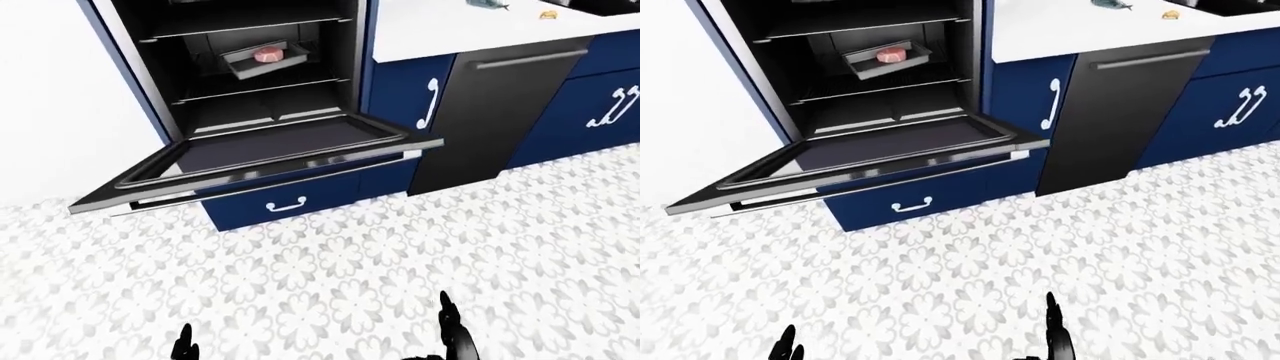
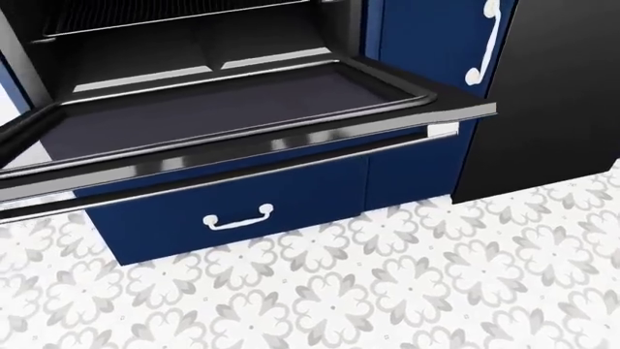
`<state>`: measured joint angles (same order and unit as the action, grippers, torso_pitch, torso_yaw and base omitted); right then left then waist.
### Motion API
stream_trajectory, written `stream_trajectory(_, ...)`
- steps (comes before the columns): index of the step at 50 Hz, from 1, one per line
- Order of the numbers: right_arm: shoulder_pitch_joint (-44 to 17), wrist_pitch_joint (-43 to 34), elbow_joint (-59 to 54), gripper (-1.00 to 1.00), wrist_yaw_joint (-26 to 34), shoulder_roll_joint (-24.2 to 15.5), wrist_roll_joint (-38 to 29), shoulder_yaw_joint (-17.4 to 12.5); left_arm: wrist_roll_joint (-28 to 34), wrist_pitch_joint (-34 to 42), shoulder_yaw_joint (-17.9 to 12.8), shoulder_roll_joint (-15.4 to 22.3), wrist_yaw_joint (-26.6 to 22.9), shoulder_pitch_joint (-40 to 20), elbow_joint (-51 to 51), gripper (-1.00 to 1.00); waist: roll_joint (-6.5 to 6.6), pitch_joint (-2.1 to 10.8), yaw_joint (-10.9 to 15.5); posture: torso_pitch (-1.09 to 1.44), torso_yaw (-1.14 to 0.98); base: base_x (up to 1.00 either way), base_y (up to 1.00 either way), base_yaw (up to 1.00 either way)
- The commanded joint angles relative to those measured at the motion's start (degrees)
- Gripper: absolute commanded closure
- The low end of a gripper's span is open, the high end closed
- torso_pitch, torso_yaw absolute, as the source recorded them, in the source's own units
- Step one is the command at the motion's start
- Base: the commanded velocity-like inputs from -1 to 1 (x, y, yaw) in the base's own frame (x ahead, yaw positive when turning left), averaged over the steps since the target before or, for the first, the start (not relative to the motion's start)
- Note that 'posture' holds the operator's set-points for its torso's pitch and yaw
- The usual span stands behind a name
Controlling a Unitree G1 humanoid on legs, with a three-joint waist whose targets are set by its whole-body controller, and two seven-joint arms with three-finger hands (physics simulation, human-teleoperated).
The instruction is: Close the oven door.
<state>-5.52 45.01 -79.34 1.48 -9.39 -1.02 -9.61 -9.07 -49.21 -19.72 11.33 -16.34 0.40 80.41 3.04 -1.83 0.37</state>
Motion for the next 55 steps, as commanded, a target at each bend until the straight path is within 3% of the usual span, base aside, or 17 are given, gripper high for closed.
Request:
stream_trajectory(1, -0.6, 1.4, 1.4, -1.00, -0.2, -1.2, 1.3, -0.8, 0.1, -1.5, 0.2, 0.0, -0.3, -0.5, -0.8, -1.00, -0.71, 0.46, -0.3, 0.00, 0.00, 0.00, 0.25, 0.00)
stream_trajectory(8, -2.9, -1.6, 0.7, -1.00, 4.0, -3.2, 3.4, -2.8, -0.4, -1.9, 0.9, -0.4, 0.0, -0.3, -0.9, -1.00, -5.13, 0.07, -0.7, 0.00, 0.00, 0.00, 0.25, 0.00)
stream_trajectory(11, -2.9, -1.0, 0.5, -1.00, 3.4, -3.2, 2.4, -3.1, -0.7, -2.0, 1.3, -0.4, 0.1, -0.4, -0.9, -1.00, -9.23, 1.06, -1.1, 0.00, 0.00, 0.00, 0.25, 0.00)
stream_trajectory(12, -2.8, -0.6, 0.5, -1.00, 2.9, -3.1, 2.0, -3.1, -0.8, -2.0, 1.4, -0.4, 0.1, -0.3, -0.9, -1.00, -6.01, 0.33, -1.6, 0.00, 0.00, 0.00, 0.26, 0.00)
stream_trajectory(16, -2.6, 0.0, 0.5, -1.00, 2.1, -2.9, 1.1, -3.2, -1.0, -2.1, 1.6, -0.3, 0.0, -0.1, -0.9, -1.00, -6.70, 0.97, -1.5, 0.00, 0.00, 0.00, 0.25, 0.00)
stream_trajectory(20, -2.3, 0.5, 0.5, -1.00, 1.7, -2.6, 0.6, -3.3, -1.1, -2.0, 1.7, -0.3, -0.1, -0.1, -0.9, -1.00, -4.37, 0.14, -1.2, 0.00, 0.00, 0.00, 0.26, 0.00)
stream_trajectory(23, -2.2, 0.6, 0.5, -1.00, 1.5, -2.4, 0.4, -3.3, -1.3, -1.7, 1.5, -0.1, -0.3, -0.3, -0.9, -1.00, -1.09, 0.12, -1.2, 0.00, 0.00, 0.00, 0.26, 0.00)
stream_trajectory(25, -2.0, 0.7, 0.5, -1.00, 1.5, -2.3, 0.3, -3.4, -1.2, -1.4, 1.3, 0.0, -0.6, -0.6, -0.8, -1.00, 3.20, 1.19, -0.8, 0.00, 0.00, 0.00, 0.25, 0.00)
stream_trajectory(26, -2.0, 0.7, 0.5, -1.00, 1.5, -2.3, 0.3, -3.4, -1.2, -1.2, 1.1, 0.2, -0.9, -0.8, -0.8, -1.00, 0.85, 0.93, -0.4, 0.00, 0.00, 0.00, 0.25, 0.00)
stream_trajectory(35, -0.7, 2.2, 0.9, -1.00, -0.7, -0.9, -0.4, -2.0, -0.4, -1.0, 0.2, 0.2, -1.0, -1.0, -0.8, -1.00, -3.05, -0.01, -0.6, 0.00, 0.00, 0.00, 0.25, 0.00)
stream_trajectory(41, -0.1, 2.6, 1.3, -1.00, -1.2, -0.5, 0.2, -0.9, -0.2, -1.1, 0.1, 0.1, -0.9, -0.9, -0.8, -1.00, -8.17, 0.39, -1.0, 0.00, 0.00, 0.00, 0.26, 0.00)
stream_trajectory(42, 0.0, 2.7, 1.4, -1.00, -1.4, -0.4, 0.2, -0.7, -0.2, -1.1, 0.1, 0.1, -0.9, -0.9, -0.8, -1.00, -5.56, 0.32, -1.5, 0.00, 0.00, 0.00, 0.26, 0.00)
stream_trajectory(45, 0.8, 3.5, 1.4, -1.00, -2.4, 0.3, 0.0, 0.1, -0.2, -1.1, 0.1, 0.1, -0.9, -0.9, -0.8, -1.00, -6.23, 0.75, -1.6, 0.00, 0.00, 0.00, 0.26, 0.00)
stream_trajectory(49, 1.2, 3.8, 1.5, -1.00, -3.0, 0.6, 0.0, 0.6, -0.2, -1.2, 0.1, 0.0, -1.0, -0.9, -0.8, -1.00, -4.31, 0.21, -1.2, 0.00, 0.00, 0.00, 0.26, 0.00)
stream_trajectory(53, 1.2, 3.8, 1.5, -1.00, -3.0, 0.6, 0.1, 0.8, -0.2, -1.3, 0.1, 0.0, -0.9, -0.8, -0.8, -1.00, 0.15, 0.20, -1.2, 0.00, 0.00, 0.00, 0.25, 0.00)
stream_trajectory(54, 1.2, 3.8, 1.5, -1.00, -3.0, 0.6, 0.1, 0.8, -0.2, -1.2, 0.1, 0.0, -0.9, -0.8, -0.8, -1.00, 2.41, 0.81, -1.1, 0.00, 0.00, 0.00, 0.25, 0.00)
stream_trajectory(55, 1.2, 3.8, 1.5, -1.00, -3.0, 0.6, 0.1, 0.8, -0.2, -1.2, 0.0, 0.0, -1.0, -0.8, -0.8, -1.00, 2.91, 1.62, -1.3, 0.00, 0.00, 0.00, 0.25, 0.00)
